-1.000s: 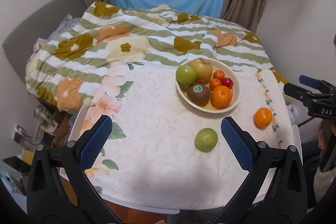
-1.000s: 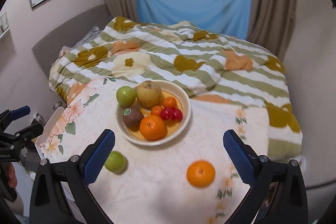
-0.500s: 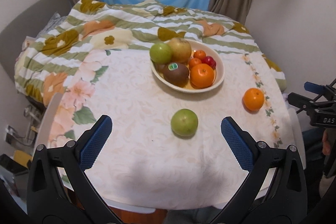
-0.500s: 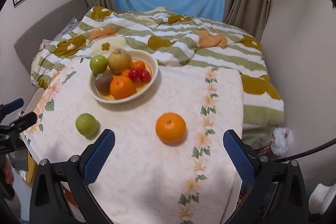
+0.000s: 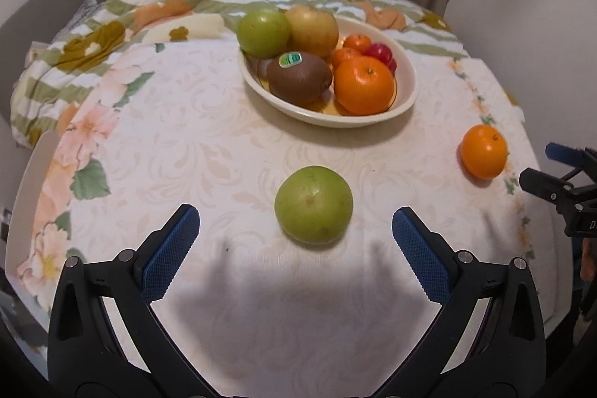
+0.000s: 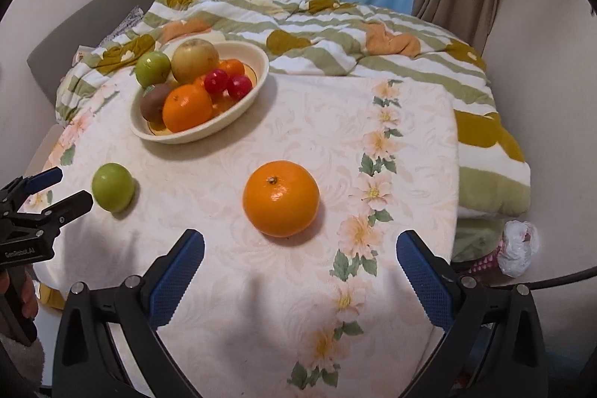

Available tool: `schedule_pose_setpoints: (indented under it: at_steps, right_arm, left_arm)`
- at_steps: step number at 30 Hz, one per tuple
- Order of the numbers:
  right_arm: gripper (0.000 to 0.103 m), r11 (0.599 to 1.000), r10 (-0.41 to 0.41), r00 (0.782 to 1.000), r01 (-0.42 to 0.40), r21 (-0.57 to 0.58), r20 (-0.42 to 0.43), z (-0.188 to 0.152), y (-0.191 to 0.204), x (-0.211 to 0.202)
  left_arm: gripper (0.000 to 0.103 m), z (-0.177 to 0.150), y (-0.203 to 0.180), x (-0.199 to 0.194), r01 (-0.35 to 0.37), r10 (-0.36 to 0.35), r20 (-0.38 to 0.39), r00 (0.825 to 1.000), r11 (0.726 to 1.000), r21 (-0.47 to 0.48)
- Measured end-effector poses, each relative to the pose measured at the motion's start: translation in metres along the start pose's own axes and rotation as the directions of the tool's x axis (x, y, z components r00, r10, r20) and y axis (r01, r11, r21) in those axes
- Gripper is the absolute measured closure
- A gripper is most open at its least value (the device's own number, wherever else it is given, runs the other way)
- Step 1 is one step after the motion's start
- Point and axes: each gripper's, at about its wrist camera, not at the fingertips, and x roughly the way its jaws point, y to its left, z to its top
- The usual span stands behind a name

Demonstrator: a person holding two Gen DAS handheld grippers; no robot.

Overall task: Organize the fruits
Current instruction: 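Grasp the green apple with the left tool while the right tool grasps the mandarin orange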

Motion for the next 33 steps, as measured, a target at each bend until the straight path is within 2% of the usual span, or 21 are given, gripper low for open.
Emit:
schedule_pose_setpoints:
  at_steps: [5,6,7,9,12,15,20,27,29,33]
  right_arm:
    - [0.0,1.0,-0.003,1.0,0.002,-0.02,-0.021,0.006,0.0,0.016]
    - [0.0,1.0,0.0,1.0,-0.001,-0.024,-0.024,0.007,0.001,0.019]
    - [0.0,1.0,0.006,1.0,-0.006,-0.025,-0.027,0.007,0.001,0.021]
    - [0.0,0.999,0.013,0.999,-0.014,-0.029,-0.031,0.009,0.001,0.026]
    - [0.0,0.999,0.023,0.999,-0.024,-0.032,-0.041,0.011,0.001,0.033]
    - [0.001,0.999,0.028,0.999,-0.029,-0.037,-0.044,0.012,0.003,0.036]
    - [0.012,0.998,0.04,0.998,-0.042,-0.041,-0.055,0.014,0.004,0.042]
    - [0.021,0.997,0.052,0.997,-0.055,-0.045,-0.06,0.016,0.004,0.049]
    - [0.027,0.997,0.057,0.996,-0.06,-0.046,-0.062,0.017,0.004,0.051]
    - [0.029,0.997,0.059,0.997,-0.062,-0.046,-0.056,0.02,0.004,0.054]
  left_arm:
    - [0.006,0.007,-0.005,0.019,0.013,-0.011,-0.049,0.999,1.0,0.028]
    - [0.011,0.007,-0.006,0.023,0.015,-0.013,-0.057,0.998,0.999,0.036]
    - [0.02,0.007,-0.007,0.025,0.019,-0.016,-0.064,0.998,0.999,0.042]
    - [0.027,0.007,-0.008,0.031,0.019,-0.015,-0.087,0.996,0.999,0.05]
    - [0.043,0.005,-0.008,0.04,0.043,-0.036,-0.128,0.991,0.998,0.045]
    - [0.043,0.005,-0.01,0.04,0.036,-0.029,-0.128,0.991,0.998,0.052]
    - [0.043,0.005,-0.009,0.041,0.037,-0.033,-0.134,0.99,0.999,0.032]
    - [0.043,0.001,-0.008,0.037,0.017,-0.014,-0.138,0.99,1.0,0.016]
    - [0.043,-0.002,-0.007,0.035,0.011,-0.01,-0.137,0.99,1.0,0.011]
    - [0.043,-0.006,-0.004,0.031,0.001,0.0,-0.136,0.991,1.0,0.005]
